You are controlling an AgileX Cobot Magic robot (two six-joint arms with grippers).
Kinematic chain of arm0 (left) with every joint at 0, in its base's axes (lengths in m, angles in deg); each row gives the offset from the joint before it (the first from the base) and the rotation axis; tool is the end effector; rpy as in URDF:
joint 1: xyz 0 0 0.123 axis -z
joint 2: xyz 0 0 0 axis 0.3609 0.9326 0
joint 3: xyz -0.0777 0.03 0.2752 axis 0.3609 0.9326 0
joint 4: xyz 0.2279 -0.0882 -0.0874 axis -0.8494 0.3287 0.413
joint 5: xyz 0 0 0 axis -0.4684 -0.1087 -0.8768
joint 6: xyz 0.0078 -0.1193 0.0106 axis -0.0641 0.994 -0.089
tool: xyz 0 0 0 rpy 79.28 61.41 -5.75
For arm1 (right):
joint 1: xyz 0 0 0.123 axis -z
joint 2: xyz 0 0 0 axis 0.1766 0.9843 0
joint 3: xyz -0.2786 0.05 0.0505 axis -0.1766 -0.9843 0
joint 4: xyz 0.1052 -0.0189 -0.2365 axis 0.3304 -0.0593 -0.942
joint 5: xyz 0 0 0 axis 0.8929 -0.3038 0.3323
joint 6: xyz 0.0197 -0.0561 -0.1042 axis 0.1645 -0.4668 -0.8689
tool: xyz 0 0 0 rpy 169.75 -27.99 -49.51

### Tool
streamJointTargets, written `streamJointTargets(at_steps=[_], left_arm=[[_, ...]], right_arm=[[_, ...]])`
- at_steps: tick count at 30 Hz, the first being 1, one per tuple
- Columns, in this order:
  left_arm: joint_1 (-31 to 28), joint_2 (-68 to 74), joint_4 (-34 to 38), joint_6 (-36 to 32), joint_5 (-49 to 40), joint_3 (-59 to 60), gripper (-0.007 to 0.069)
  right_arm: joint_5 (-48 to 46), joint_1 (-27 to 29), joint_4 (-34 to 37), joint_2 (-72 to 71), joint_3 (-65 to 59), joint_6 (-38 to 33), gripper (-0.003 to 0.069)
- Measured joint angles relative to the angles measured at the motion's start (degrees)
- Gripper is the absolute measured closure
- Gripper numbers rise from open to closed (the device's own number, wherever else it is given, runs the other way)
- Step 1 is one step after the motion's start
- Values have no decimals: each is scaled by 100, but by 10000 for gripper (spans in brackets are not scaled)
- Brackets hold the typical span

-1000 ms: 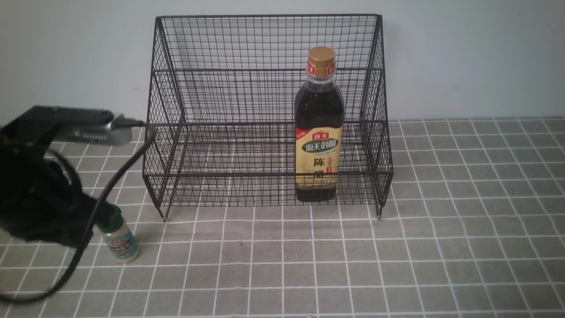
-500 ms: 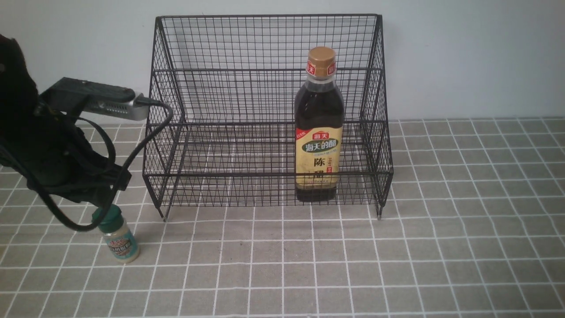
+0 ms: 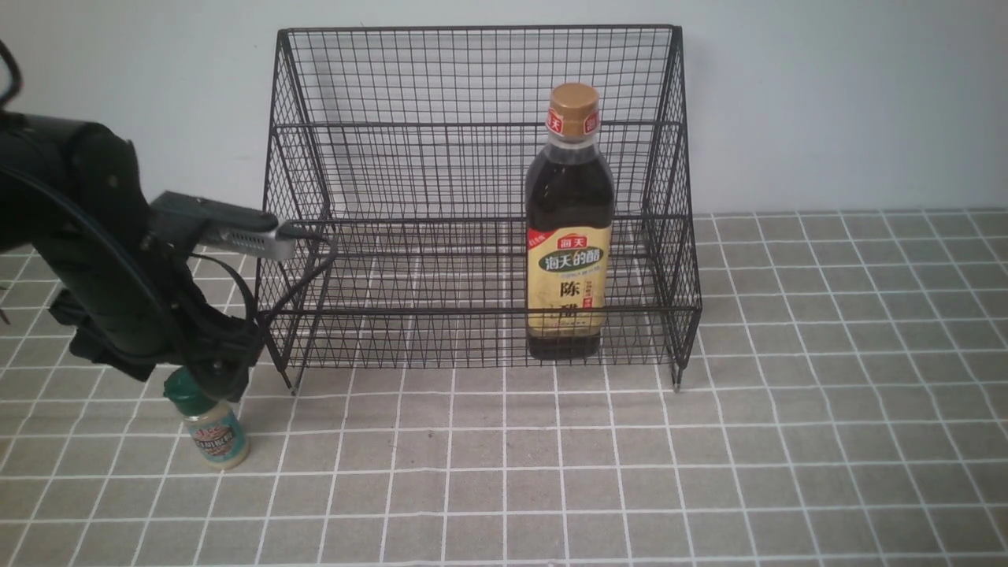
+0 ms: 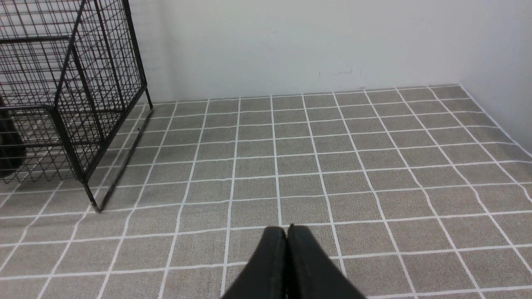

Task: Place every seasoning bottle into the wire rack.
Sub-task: Use the left arm to grab the condiment bottle closest to it

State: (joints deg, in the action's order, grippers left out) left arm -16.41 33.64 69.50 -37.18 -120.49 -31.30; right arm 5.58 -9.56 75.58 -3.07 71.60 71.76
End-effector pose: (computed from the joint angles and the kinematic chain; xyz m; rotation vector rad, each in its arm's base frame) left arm 0.3494 -0.0213 0.1841 0.2812 2.9053 0.1003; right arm 0.0863 -0.0055 0.1661 0.1195 1.8425 0.0205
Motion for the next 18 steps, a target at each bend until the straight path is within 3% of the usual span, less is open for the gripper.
streamJointTargets(at_steps=[3, 7, 10, 18], left_arm=[[0, 96, -4, 5, 28, 0, 32], [0, 226, 19, 31, 174, -5, 134], [0, 275, 128, 138, 160, -5, 297], [0, -42, 241, 262, -718, -173, 292]], right_arm=[[0, 0, 0, 0, 0, 0, 672], [0, 0, 0, 0, 0, 0, 672], [0, 0, 0, 0, 0, 0, 672], [0, 0, 0, 0, 0, 0, 672]])
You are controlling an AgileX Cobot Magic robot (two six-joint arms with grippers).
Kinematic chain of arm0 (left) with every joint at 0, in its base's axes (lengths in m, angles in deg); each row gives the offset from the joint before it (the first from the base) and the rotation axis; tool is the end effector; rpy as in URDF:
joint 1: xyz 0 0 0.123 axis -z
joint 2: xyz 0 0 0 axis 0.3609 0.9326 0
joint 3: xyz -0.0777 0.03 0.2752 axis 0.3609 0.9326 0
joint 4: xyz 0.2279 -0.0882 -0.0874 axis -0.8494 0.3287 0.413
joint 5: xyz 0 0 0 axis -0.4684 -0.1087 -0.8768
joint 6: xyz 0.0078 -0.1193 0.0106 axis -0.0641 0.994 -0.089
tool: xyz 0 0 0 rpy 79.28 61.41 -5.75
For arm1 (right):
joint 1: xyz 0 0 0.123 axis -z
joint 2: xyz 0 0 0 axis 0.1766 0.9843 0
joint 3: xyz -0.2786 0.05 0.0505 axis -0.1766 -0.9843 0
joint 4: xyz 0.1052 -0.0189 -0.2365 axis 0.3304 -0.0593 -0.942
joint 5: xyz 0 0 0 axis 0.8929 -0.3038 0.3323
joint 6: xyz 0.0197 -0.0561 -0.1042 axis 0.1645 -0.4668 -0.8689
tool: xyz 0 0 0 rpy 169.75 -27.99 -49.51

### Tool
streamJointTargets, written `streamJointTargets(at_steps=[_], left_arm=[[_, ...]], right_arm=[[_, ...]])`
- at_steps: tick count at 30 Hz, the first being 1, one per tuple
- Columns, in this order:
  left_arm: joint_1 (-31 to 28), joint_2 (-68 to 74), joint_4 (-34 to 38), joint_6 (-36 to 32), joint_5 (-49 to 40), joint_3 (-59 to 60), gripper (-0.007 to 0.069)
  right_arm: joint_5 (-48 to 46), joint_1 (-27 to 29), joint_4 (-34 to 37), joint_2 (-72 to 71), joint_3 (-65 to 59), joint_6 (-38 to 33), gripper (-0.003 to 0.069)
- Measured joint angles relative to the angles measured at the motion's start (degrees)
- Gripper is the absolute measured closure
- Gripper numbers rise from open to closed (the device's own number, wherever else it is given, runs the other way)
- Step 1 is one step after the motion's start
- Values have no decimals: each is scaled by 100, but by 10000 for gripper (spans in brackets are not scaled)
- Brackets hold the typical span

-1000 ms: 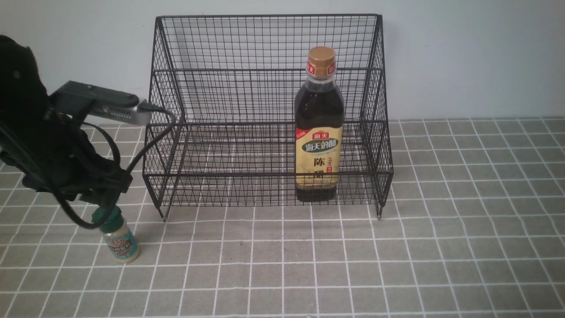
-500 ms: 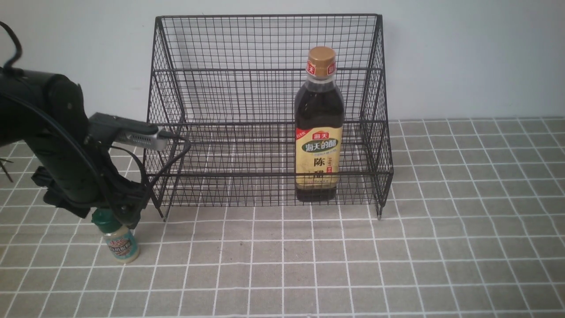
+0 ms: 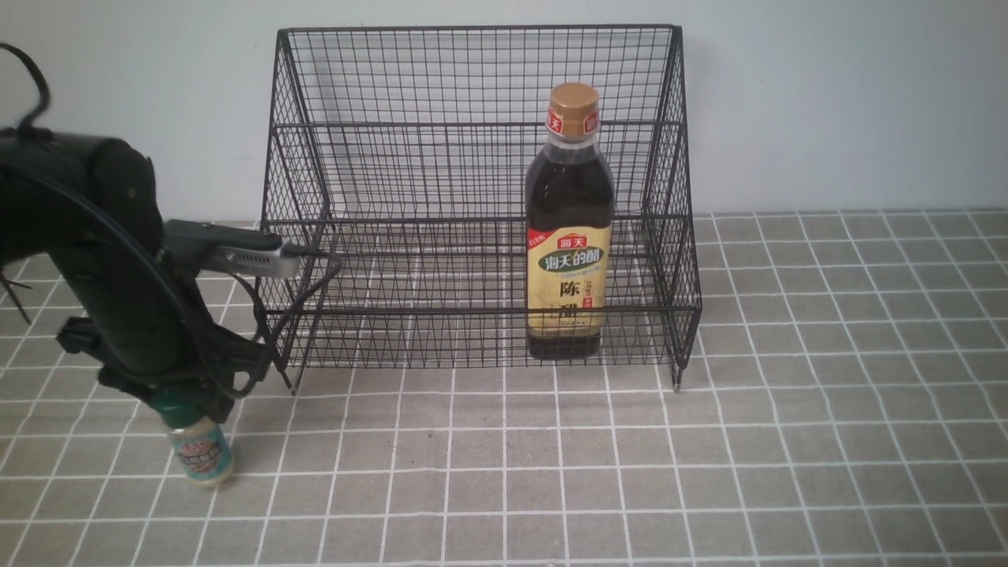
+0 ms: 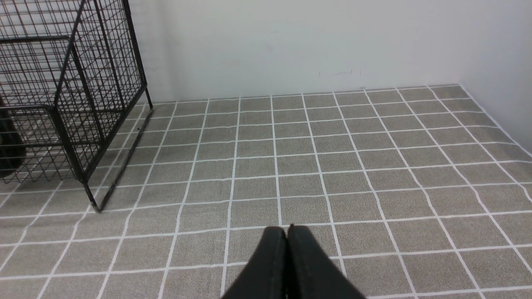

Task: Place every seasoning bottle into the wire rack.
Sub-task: Use the left arm to grab the condiment bottle closest to it, then use the left arm to put the condiment bottle back on the shelf

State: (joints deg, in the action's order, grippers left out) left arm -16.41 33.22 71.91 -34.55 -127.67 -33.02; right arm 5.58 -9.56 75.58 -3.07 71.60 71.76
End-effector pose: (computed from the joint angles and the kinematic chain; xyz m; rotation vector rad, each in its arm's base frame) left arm 0.3401 -0.0241 0.1917 0.1818 3.0020 0.0491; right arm 0.0863 -0.0055 0.1661 0.1195 1.8425 0.0205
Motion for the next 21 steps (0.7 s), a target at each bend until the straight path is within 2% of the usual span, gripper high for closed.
streamJointTargets(at_steps=[6, 10, 16, 21], left_arm=[[16, -532, 533, 0, -847, -676, 292], [337, -855, 901, -1, -1229, -1416, 292], [920, -673, 950, 144, -1078, -2184, 292], [967, -137, 896, 351, -941, -2757, 292]], right_arm=[[0, 0, 0, 0, 0, 0, 672], [0, 0, 0, 0, 0, 0, 672], [0, 0, 0, 0, 0, 0, 672], [0, 0, 0, 0, 0, 0, 672]])
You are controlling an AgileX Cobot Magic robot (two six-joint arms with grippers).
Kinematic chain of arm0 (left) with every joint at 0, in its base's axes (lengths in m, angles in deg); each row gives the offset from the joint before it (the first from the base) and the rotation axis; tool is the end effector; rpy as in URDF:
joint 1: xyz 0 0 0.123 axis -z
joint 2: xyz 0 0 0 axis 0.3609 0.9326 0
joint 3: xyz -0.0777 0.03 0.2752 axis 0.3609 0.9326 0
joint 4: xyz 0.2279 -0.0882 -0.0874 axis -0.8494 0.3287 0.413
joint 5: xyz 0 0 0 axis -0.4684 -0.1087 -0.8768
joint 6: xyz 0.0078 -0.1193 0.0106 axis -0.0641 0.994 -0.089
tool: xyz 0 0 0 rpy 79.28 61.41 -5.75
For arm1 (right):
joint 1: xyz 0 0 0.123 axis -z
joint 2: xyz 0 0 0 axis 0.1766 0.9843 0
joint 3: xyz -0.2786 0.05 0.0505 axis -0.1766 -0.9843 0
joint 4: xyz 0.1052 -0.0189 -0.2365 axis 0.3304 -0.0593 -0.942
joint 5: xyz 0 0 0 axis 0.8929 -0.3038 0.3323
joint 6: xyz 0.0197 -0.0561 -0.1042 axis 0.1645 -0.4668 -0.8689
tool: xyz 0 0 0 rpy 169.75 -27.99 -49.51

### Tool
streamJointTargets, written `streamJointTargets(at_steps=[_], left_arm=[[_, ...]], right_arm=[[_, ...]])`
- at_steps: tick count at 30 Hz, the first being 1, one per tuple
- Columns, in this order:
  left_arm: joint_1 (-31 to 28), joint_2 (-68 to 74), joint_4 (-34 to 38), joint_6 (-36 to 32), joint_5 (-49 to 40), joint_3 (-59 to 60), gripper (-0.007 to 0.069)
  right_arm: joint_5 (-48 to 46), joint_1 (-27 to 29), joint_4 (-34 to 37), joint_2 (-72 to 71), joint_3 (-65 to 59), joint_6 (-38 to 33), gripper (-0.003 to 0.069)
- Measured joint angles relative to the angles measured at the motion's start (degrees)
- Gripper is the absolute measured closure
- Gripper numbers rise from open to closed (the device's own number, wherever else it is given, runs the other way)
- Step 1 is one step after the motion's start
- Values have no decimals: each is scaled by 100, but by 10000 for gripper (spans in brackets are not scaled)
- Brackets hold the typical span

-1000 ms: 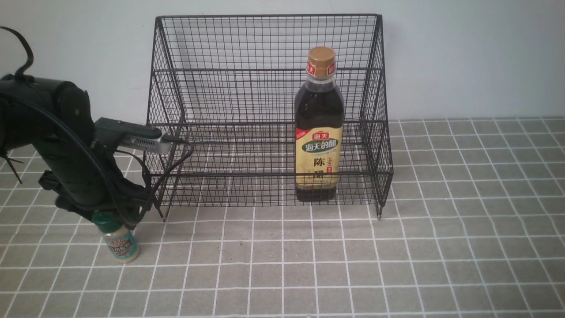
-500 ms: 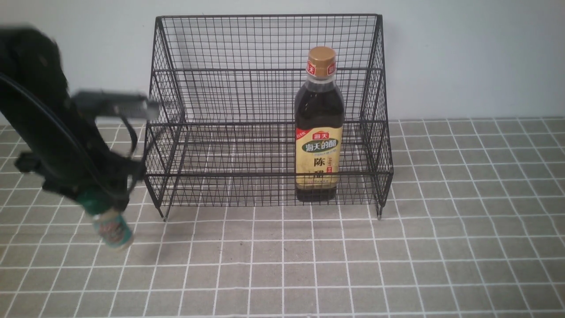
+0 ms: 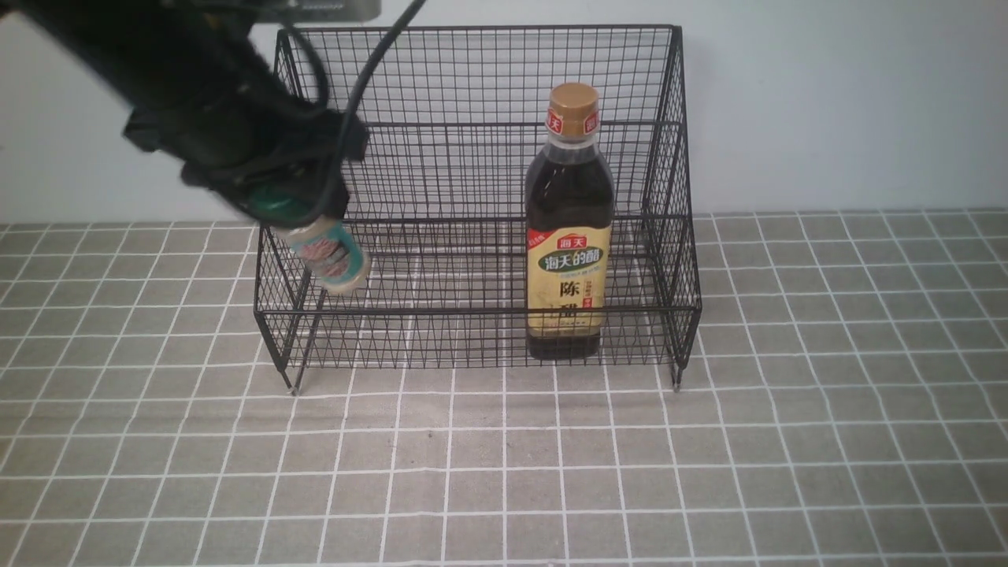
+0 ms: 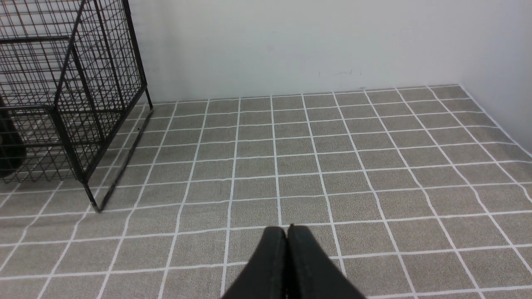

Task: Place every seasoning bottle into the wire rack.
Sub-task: Use the left arm to put the condiment bottle back on the shelf

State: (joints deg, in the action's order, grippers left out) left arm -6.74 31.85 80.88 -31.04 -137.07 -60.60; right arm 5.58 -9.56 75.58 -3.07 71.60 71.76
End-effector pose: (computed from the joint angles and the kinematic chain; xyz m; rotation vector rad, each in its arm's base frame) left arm 0.3700 -0.1083 0.3355 0.2536 2.6673 -0.2494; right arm 0.0863 -0.0055 0.1661 0.1195 1.8425 0.0205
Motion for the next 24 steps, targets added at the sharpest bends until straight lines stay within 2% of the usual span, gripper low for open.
streamJointTargets(at_steps=[11, 24], left_arm=[[0, 1398, -657, 140, 7, -708, 292], [0, 2071, -722, 140, -187, -721, 292]], right_arm=[[0, 0, 0, 0, 0, 0, 672], [0, 0, 0, 0, 0, 0, 672]])
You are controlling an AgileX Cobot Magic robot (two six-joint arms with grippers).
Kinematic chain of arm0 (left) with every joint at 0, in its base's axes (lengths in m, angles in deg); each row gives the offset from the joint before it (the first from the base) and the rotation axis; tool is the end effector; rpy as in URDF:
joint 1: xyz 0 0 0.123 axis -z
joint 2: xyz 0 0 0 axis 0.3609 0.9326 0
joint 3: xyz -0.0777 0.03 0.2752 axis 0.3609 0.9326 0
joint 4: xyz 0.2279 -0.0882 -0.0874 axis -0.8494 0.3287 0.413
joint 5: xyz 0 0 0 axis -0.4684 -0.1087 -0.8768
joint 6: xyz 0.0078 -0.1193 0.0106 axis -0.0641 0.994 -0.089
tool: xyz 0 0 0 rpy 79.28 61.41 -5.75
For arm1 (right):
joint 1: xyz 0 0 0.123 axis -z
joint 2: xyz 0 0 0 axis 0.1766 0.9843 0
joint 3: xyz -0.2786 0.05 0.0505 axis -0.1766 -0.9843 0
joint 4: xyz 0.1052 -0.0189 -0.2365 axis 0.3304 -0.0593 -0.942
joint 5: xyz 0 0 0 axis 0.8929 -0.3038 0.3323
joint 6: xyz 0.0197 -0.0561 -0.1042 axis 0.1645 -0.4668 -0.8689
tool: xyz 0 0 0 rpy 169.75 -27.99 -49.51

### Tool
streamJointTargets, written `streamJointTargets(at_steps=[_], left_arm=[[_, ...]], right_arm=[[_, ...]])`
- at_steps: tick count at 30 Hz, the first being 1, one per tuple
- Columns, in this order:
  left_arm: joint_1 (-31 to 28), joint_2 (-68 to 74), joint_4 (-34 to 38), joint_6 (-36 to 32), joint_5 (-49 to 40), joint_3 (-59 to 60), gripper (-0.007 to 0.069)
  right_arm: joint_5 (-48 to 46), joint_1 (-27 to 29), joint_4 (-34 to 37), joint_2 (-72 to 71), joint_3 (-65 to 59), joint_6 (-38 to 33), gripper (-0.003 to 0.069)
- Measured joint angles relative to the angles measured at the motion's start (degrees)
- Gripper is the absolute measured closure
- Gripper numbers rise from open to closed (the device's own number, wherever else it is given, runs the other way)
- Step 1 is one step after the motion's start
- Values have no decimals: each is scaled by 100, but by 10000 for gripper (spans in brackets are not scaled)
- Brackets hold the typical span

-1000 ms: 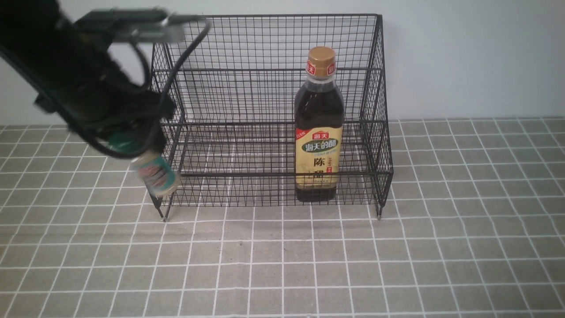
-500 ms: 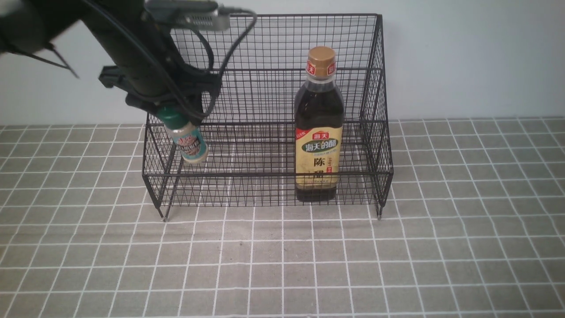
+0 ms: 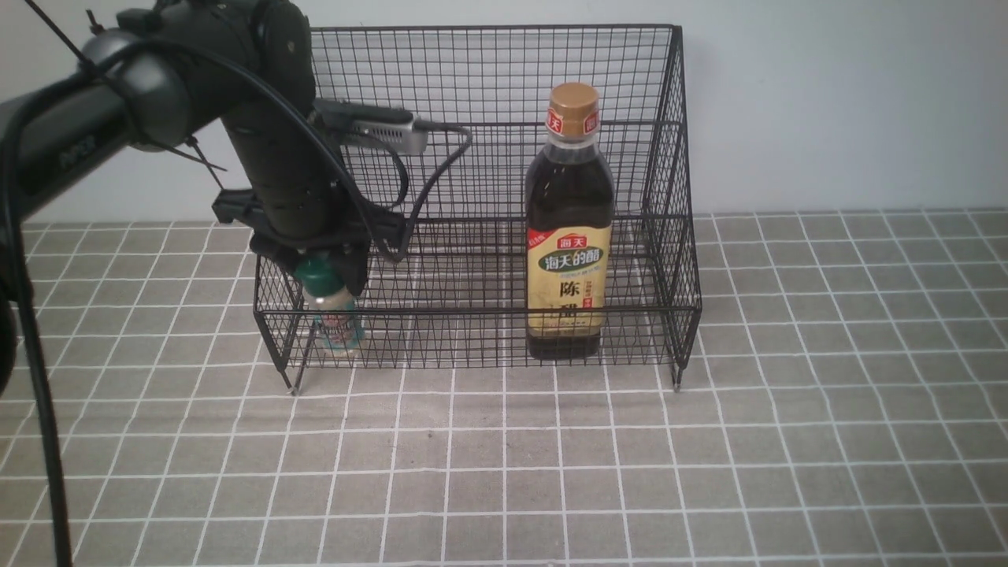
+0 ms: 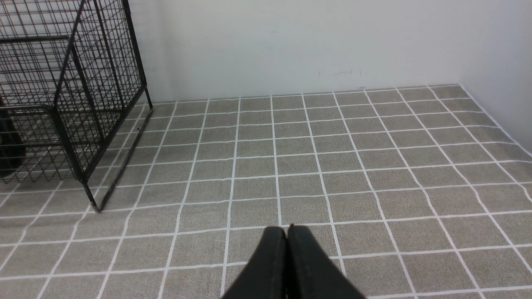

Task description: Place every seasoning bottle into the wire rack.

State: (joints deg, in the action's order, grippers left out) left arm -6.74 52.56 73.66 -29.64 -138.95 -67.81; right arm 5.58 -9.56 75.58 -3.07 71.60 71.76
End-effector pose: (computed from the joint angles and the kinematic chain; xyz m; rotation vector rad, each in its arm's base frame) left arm 0.4371 -0.1111 0.2189 0.2742 2.9241 -0.0321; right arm 0.0863 -0.0055 0.1661 0.1195 1.8425 0.0205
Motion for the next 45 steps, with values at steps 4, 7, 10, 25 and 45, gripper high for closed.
streamJointTargets(at_steps=[4, 7, 10, 25, 45], left_arm=[[0, 15, -17, 0, -57, -15, 288], [0, 15, -17, 0, -105, -17, 263], [0, 20, -86, 0, -116, -82, 226], [1, -1020, -262, 5, -244, -592, 504], [1, -7096, 780, -261, 1060, 3470, 631]], right_arm=[[0, 0, 0, 0, 0, 0, 672], [0, 0, 0, 0, 0, 0, 672], [0, 0, 0, 0, 0, 0, 672], [0, 0, 0, 0, 0, 0, 672], [0, 0, 0, 0, 0, 0, 672]])
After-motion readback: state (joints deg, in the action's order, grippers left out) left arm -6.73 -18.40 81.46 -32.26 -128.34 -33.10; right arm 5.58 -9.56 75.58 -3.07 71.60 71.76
